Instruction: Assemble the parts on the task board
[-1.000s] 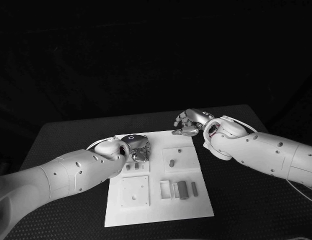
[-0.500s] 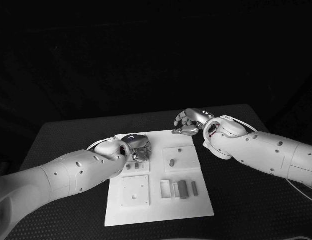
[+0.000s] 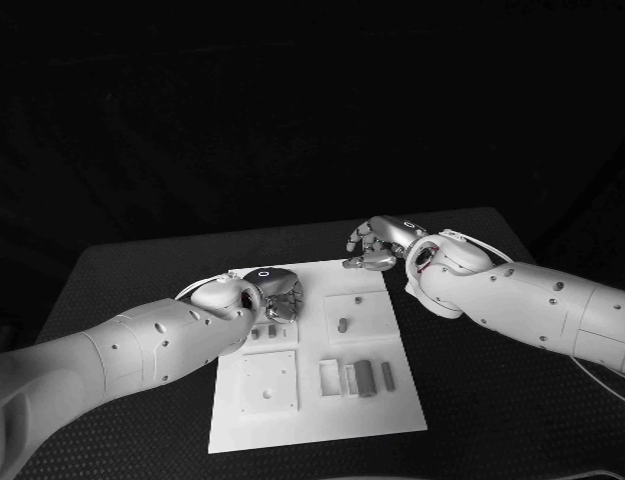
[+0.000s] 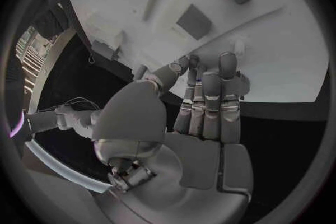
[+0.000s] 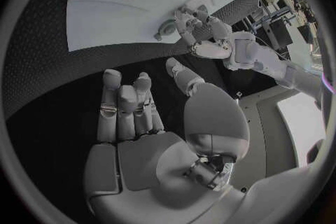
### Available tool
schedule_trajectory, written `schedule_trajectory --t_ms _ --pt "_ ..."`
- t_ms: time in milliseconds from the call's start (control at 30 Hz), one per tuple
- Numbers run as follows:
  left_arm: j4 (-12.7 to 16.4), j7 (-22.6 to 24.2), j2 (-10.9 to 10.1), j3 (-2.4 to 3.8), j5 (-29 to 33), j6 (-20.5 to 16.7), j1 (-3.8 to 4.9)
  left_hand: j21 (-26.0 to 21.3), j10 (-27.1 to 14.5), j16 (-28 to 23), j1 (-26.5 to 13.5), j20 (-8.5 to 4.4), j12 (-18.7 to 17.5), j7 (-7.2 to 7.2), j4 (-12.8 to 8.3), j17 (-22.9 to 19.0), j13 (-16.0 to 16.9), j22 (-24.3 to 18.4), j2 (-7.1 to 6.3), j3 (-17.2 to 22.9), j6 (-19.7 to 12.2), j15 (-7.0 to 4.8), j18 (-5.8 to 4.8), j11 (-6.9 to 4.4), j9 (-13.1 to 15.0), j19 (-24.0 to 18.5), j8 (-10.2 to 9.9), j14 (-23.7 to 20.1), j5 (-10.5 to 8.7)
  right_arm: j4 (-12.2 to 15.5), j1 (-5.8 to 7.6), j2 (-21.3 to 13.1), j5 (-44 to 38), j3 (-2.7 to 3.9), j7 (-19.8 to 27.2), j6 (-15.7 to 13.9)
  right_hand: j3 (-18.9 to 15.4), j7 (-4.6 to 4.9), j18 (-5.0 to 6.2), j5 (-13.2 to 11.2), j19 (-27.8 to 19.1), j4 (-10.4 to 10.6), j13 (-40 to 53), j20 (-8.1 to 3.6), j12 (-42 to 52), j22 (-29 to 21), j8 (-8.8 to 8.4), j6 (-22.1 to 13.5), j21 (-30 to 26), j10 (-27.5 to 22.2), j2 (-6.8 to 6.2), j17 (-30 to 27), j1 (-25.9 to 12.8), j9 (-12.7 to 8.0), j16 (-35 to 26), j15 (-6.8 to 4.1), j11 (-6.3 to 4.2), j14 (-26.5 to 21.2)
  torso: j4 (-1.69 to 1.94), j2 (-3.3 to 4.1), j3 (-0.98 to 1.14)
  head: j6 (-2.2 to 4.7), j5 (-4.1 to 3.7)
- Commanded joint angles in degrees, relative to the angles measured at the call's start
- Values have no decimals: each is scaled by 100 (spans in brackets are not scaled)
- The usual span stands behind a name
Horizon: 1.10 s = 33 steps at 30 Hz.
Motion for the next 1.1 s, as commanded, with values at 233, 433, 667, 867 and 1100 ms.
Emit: schedule_trajectory --t_ms 233,433,667,867,1100 --pt "-63 -199 27 -24 -171 256 -47 61 -4 54 18 -39 -50 20 -48 -16 -7 144 4 19 -7 5 393 36 -21 12 2 24 -30 5 2 7 -21 4 42 52 4 35 70 -20 12 32 -6 -23 19 87 -28 5 -36 -8 -45 -8 4 10 -9 -1 9 -19 6 -4 -1 -19 -20" --pt "-64 -232 14 -24 -329 336 -47 77 -50 61 5 -23 -94 13 -66 -28 -15 142 -68 -29 -58 25 400 56 -42 -12 -22 5 -49 1 2 5 -21 4 43 53 3 34 70 -20 12 34 -7 -23 20 87 -28 6 -36 -8 -44 -9 4 10 -9 -1 9 -19 3 -9 -3 -23 -26" --pt "-70 -184 19 -25 -429 264 -48 85 -58 68 45 -19 -108 6 -80 -34 -14 141 -102 -42 -66 29 409 60 -47 -26 -23 -7 -50 3 2 6 -21 4 43 53 3 34 70 -20 12 35 -7 -23 20 87 -28 7 -36 -8 -44 -9 4 11 -8 -1 9 -19 13 -8 -5 -33 -34" --pt "-54 -141 1 -26 -485 302 -48 96 -100 75 88 -2 -142 -15 -82 -45 -18 140 -220 -91 -101 46 414 77 -60 -52 -34 -32 -54 -5 2 10 -21 4 43 54 3 34 70 -20 13 36 -7 -23 21 87 -28 7 -36 -8 -43 -9 4 11 -8 -1 8 -19 4 -8 -4 -33 -26" --pt "-45 -109 -24 -27 -507 296 -55 102 -108 81 84 9 -149 -19 -76 -53 -14 139 -280 -138 -103 54 418 85 -63 -72 -28 -49 -52 -3 2 10 -21 4 45 58 3 34 70 -20 13 37 -8 -24 21 87 -28 7 -36 -8 -43 -9 5 12 -8 -1 8 -19 15 -10 -5 -42 -24"
